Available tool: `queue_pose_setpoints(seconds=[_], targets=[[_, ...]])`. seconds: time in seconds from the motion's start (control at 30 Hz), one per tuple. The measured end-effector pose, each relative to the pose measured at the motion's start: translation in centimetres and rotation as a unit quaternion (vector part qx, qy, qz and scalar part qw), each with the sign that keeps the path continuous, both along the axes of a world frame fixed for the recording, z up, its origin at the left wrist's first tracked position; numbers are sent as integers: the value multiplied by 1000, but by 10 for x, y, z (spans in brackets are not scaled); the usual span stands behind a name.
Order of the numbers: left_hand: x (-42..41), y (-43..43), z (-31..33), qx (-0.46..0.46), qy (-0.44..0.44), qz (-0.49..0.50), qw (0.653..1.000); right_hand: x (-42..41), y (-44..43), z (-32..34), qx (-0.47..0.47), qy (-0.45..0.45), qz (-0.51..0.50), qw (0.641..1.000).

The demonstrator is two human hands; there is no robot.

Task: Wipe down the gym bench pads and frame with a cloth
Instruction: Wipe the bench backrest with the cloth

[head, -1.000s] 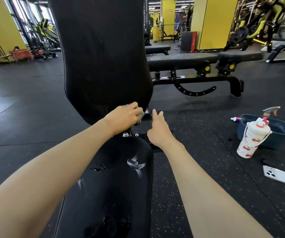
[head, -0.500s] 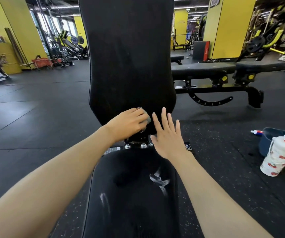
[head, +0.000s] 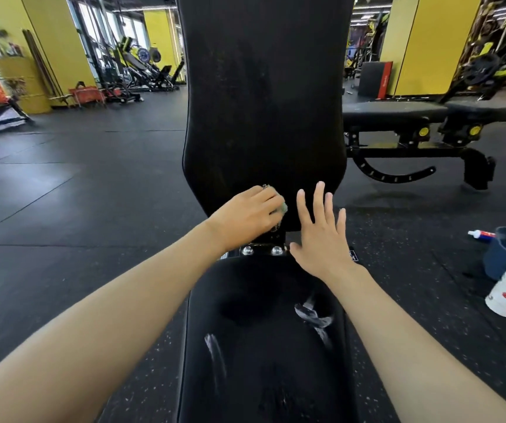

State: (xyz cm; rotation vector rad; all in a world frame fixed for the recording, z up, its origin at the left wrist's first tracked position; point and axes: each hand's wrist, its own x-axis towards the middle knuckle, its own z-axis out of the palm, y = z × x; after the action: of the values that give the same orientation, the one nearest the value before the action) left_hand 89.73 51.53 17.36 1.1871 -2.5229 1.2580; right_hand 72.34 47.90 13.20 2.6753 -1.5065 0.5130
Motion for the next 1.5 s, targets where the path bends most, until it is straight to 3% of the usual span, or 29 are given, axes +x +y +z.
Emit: queue_pose_setpoints(seconds=[0.3,0.5,0.67,0.9,1.1,1.4,1.5], targets=[[72,43,-13,31,-7,69,997,-3,3,11,52,-8,12,999],[2,9,-22,21,-63,-8,998,-2,4,12,47,-18,8,999],[-2,-3,-33,60,-128,31,989,-3,1,11,52,-26,18,998],[69,41,-26,36,-69,74,994,-7,-2,12,60,-51,50,996],[38,26,-3,-23,-40,43,998,-6,1,14,58,-48,42,996],[66,42,-11,64,36,117,990,-8,6,27,79,-40,31,996],[55,46,4,36,46,93,994,-5,8,35,88,-43,24,995]])
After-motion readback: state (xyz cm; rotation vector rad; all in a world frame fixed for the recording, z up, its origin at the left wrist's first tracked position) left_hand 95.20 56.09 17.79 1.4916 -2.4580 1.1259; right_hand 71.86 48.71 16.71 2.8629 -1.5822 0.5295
